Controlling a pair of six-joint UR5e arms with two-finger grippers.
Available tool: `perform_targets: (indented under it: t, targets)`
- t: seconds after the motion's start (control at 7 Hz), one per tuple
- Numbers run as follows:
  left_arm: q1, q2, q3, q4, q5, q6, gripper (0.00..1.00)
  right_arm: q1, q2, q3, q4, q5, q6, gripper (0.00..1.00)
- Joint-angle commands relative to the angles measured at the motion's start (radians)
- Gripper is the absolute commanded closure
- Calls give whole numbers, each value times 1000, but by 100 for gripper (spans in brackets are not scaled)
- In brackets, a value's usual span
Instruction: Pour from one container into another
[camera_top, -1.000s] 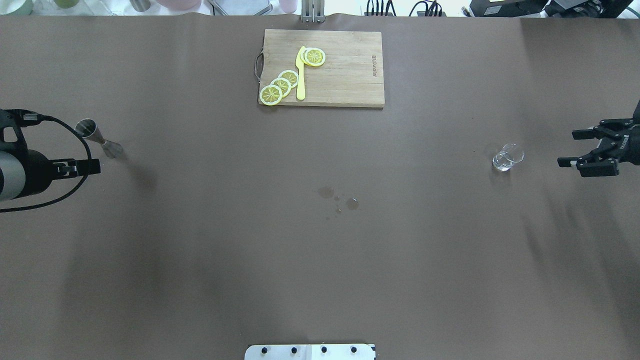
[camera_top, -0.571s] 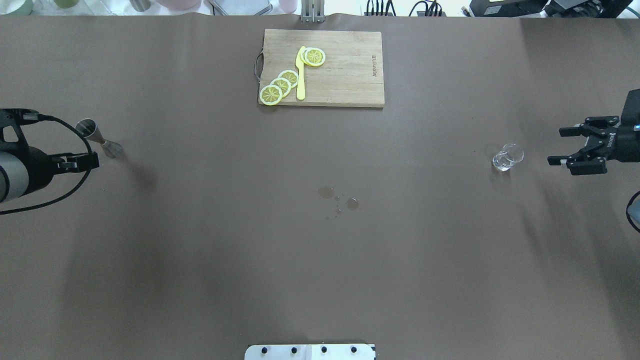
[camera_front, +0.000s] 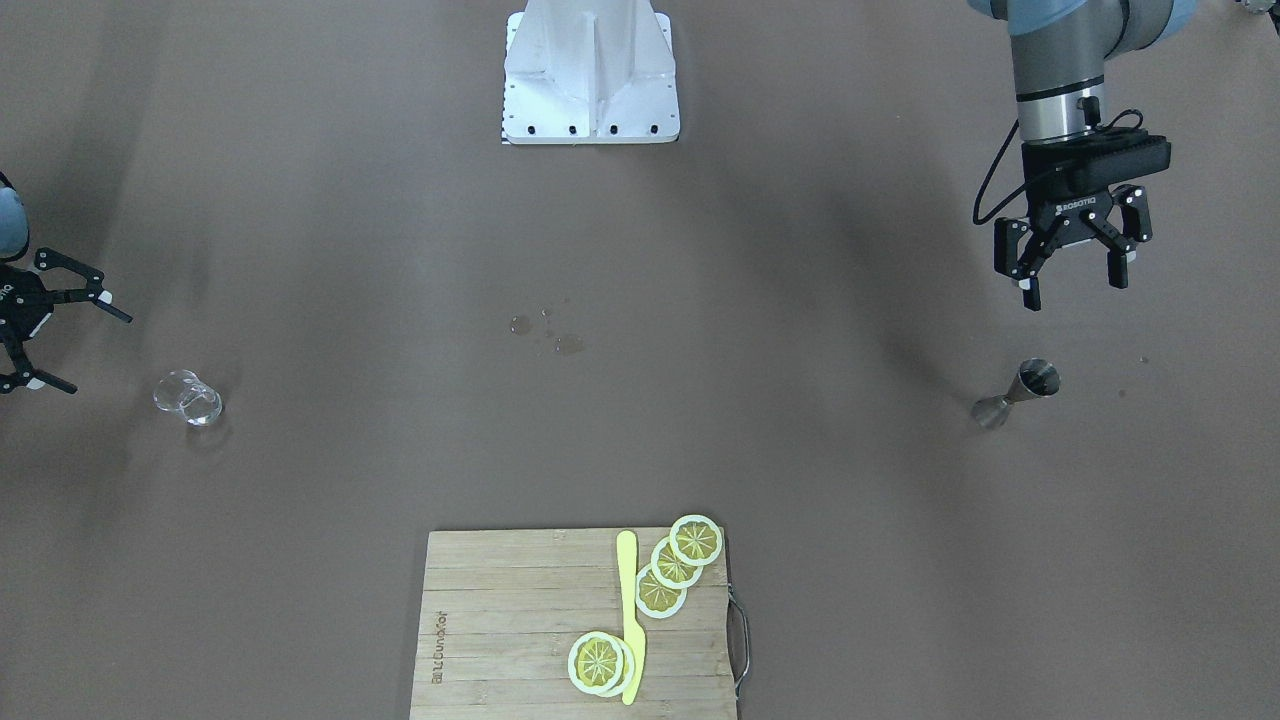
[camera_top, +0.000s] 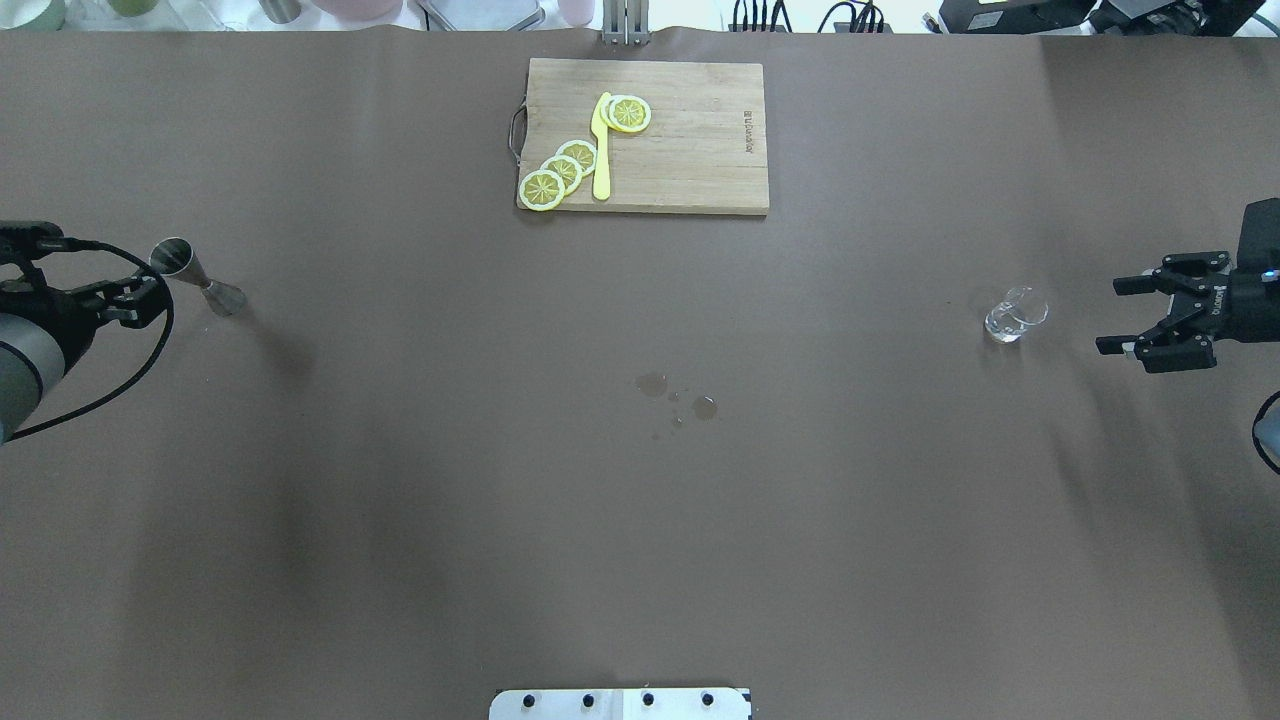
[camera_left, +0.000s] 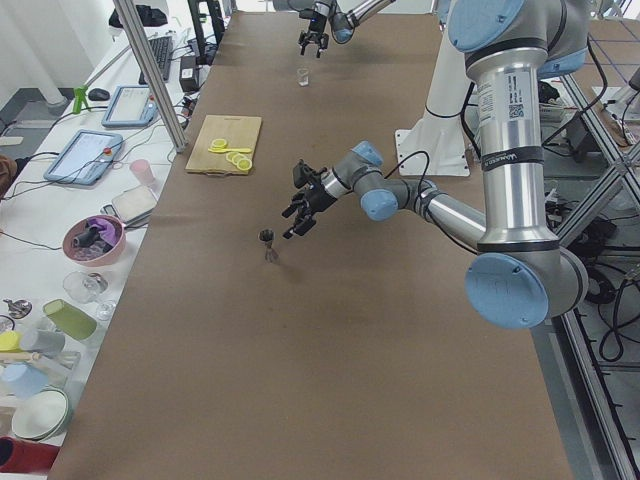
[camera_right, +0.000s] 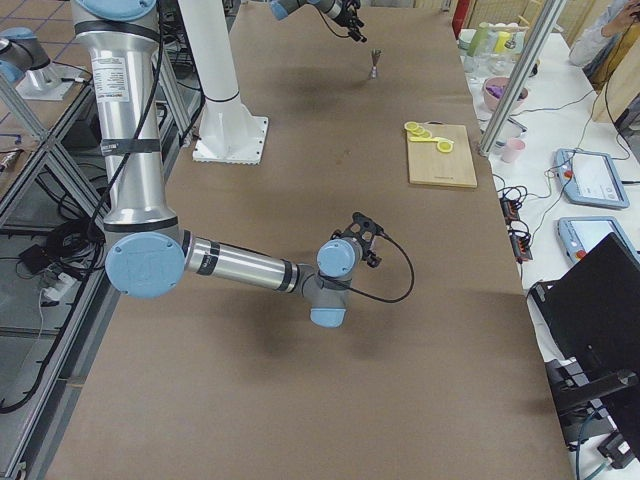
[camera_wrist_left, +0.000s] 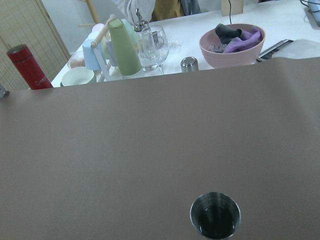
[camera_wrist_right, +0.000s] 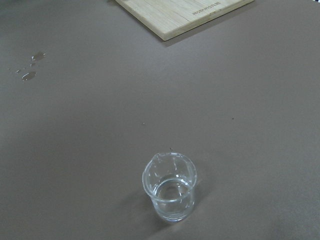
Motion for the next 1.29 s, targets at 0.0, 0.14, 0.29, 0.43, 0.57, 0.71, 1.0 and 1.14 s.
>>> perform_targets:
  t: [0.0, 0.14, 0.29, 0.43, 0.57, 0.71, 1.0, 1.14]
  targets:
    - [67, -23, 10, -6, 31, -217, 2, -22, -16, 9, 13, -101, -130, 0]
    - [88, -29, 21, -8, 37, -251, 2, -48, -16, 17, 14, -155, -139, 0]
    - [117, -40, 51, -37, 40, -296, 2, -68, -16, 21, 14, -190, -140, 0]
    - [127, -47, 105, -127, 43, -337, 2, -97, -16, 37, 14, -244, -133, 0]
    - [153, -50, 110, -121, 115, -336, 2, -123, -18, 48, 14, -269, -122, 0]
    - [204, -55, 123, -94, 175, -338, 2, -140, -21, 49, 23, -278, -96, 0]
    - [214, -57, 172, -98, 270, -341, 2, -157, -24, 49, 40, -294, -79, 0]
    - [229, -57, 183, -101, 289, -342, 2, -161, -24, 46, 40, -294, -73, 0]
